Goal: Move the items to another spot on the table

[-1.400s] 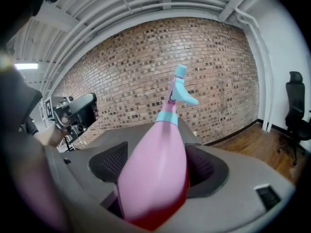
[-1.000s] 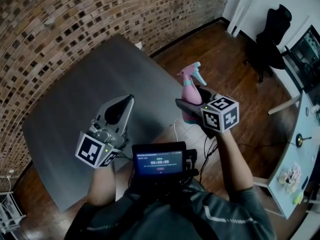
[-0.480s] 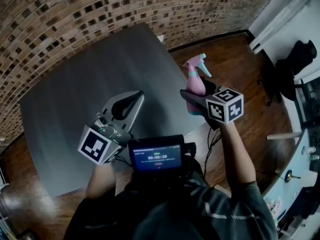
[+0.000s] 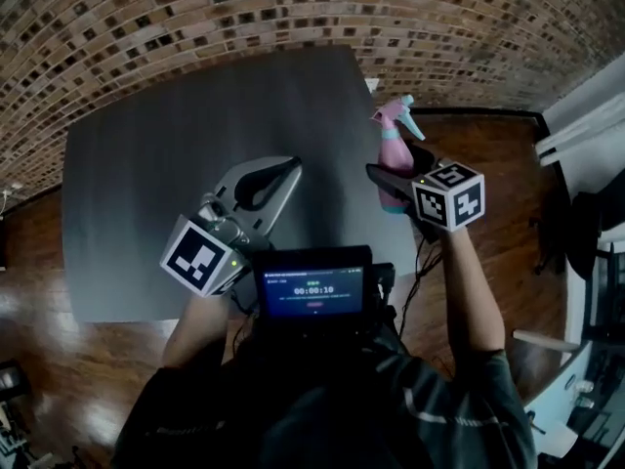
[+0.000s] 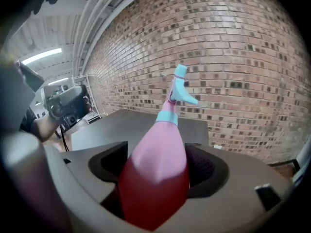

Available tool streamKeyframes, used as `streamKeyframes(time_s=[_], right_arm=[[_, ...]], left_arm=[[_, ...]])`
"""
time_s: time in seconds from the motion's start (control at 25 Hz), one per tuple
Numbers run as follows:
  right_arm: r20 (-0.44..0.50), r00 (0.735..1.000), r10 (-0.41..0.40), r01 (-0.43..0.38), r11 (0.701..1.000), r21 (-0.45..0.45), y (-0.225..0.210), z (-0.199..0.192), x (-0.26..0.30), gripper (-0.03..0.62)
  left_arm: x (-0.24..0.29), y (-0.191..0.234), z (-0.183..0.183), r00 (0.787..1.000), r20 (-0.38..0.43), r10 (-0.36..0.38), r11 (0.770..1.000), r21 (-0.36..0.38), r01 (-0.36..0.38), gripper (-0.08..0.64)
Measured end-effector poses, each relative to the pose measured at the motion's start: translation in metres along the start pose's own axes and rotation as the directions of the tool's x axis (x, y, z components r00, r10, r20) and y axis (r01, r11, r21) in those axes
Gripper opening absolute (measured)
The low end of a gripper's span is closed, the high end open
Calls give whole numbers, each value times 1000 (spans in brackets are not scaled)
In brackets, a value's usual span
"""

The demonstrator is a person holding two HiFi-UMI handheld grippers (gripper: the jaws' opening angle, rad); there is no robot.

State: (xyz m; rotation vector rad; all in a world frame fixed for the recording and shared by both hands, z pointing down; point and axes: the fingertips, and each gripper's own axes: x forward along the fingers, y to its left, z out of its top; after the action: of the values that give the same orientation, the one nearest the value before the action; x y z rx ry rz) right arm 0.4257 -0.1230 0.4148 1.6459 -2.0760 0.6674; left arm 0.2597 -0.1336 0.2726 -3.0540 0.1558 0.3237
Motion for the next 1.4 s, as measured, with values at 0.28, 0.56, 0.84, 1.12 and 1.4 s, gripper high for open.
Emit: streamKeyframes(time_s=[0.28,0.56,0.84,1.12,1.4], right_arm=[[-37,975,221,-223,973,-60,-38,2,24,382],[-119,926,359,-372,922,-111,-52,-4,55,382],[-207,860,466,-498,855,-144,-58,-25,79,382],[-318,817,482,-538,835,-115,-42,-57,126,382],[-424,787,447,-527,845,-87,-40,-83,162,382]], left_arm=[[51,-10,-12,976,-74,205,977,70,-200,-8],[75,-17,-14,921,-71,383,923,75,-378,-8],[86,-33,-22,836,-70,544,838,102,-536,-8],[65,-28,-40,815,-116,568,823,89,-561,-8],[48,-5,-52,815,-133,564,825,47,-563,-8]])
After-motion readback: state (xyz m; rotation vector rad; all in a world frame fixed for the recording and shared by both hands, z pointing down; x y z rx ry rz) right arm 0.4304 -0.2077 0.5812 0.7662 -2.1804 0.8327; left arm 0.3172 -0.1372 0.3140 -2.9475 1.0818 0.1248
